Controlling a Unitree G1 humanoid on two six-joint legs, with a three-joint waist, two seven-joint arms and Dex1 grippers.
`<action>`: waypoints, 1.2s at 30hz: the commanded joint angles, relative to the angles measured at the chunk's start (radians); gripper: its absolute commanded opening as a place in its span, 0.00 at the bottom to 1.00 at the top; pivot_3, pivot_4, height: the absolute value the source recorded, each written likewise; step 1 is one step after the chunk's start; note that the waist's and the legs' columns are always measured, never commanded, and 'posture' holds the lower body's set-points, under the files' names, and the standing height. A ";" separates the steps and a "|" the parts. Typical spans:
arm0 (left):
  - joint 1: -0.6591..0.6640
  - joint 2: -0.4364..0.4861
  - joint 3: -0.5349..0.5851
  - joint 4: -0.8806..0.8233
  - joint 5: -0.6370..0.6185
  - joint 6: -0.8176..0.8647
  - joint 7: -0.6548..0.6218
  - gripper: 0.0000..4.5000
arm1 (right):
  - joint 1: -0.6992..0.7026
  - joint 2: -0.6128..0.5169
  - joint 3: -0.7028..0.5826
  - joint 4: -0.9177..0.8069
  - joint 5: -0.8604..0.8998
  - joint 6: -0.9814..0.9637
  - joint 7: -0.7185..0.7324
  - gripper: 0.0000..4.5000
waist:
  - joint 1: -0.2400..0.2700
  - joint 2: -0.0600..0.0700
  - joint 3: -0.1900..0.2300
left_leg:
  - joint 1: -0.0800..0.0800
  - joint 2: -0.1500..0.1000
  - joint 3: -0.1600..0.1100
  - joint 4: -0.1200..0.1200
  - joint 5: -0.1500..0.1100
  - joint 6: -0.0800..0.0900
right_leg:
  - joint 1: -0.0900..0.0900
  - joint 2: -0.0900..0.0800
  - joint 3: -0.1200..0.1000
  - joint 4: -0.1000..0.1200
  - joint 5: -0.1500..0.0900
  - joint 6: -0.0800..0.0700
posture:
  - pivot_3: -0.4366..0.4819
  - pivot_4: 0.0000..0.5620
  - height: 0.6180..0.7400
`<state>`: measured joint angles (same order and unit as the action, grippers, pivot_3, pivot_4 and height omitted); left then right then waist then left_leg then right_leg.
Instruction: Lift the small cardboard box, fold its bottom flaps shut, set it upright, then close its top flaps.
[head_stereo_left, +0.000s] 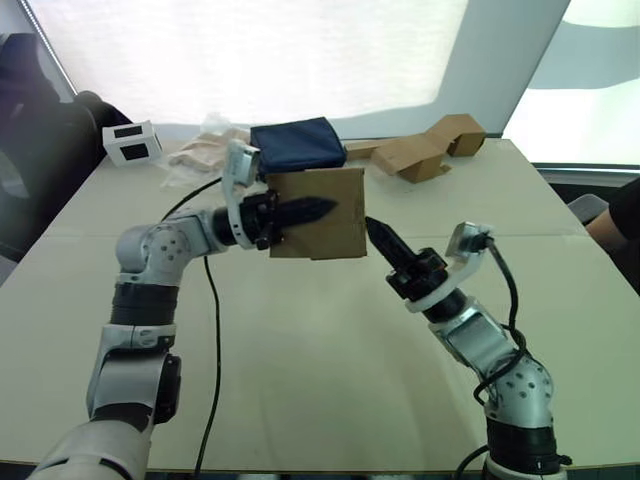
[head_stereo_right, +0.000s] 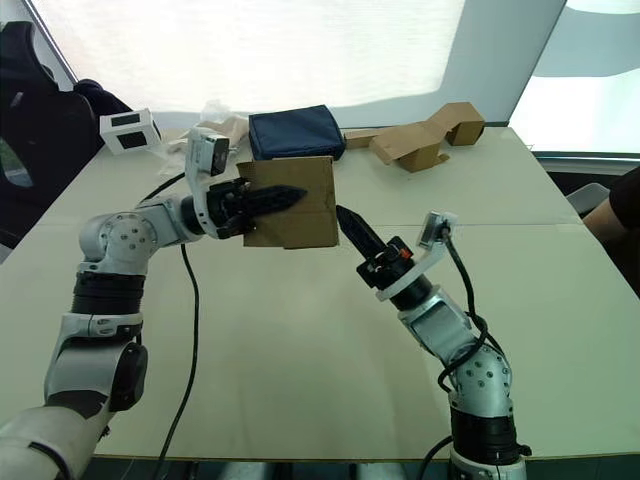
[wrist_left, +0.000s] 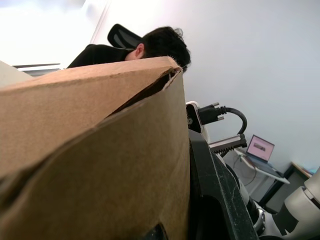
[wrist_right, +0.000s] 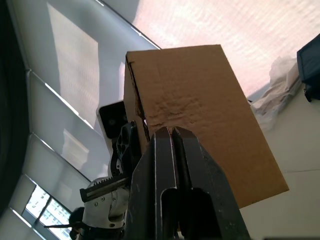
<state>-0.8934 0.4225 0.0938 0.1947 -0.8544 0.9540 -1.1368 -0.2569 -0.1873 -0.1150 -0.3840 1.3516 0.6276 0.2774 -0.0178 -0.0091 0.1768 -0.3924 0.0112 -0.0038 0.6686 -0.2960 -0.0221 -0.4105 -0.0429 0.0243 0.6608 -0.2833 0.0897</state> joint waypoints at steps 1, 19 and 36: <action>-0.022 -0.005 -0.013 -0.013 0.005 -0.012 -0.015 0.00 | -0.026 -0.002 0.042 -0.027 -0.018 0.022 0.045 0.01 | 0.000 0.000 0.000 | 0.000 0.000 0.000 0.000 0.000 0.000 | 0.000 0.000 0.000 0.000 0.000 0.000 | 0.48 0.27 1.00; -0.196 0.069 -0.138 -0.017 0.147 0.043 0.017 0.00 | 0.150 -0.278 -0.194 -0.058 0.004 0.079 0.154 0.01 | 0.010 -0.001 0.000 | -0.001 -0.002 -0.001 0.000 0.000 0.000 | 0.001 -0.001 0.000 -0.002 0.000 0.001 | 0.48 0.27 1.00; -0.491 0.062 -0.861 0.201 0.811 -0.342 -0.420 0.00 | 0.108 -0.658 -0.055 -0.288 -0.438 0.091 0.277 0.01 | 0.006 -0.001 0.001 | -0.003 0.000 -0.001 -0.001 -0.001 0.001 | 0.000 0.006 0.002 -0.007 -0.001 0.001 | 0.48 0.27 1.00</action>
<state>-1.3532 0.4940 -0.7465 0.4008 -0.0860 0.6469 -1.5348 -0.1404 -0.8492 -0.2020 -0.5993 0.9415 0.7138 0.5838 -0.0121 -0.0097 0.1778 -0.3954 0.0109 -0.0045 0.6678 -0.2967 -0.0210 -0.4102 -0.0366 0.0266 0.6538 -0.2841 0.0904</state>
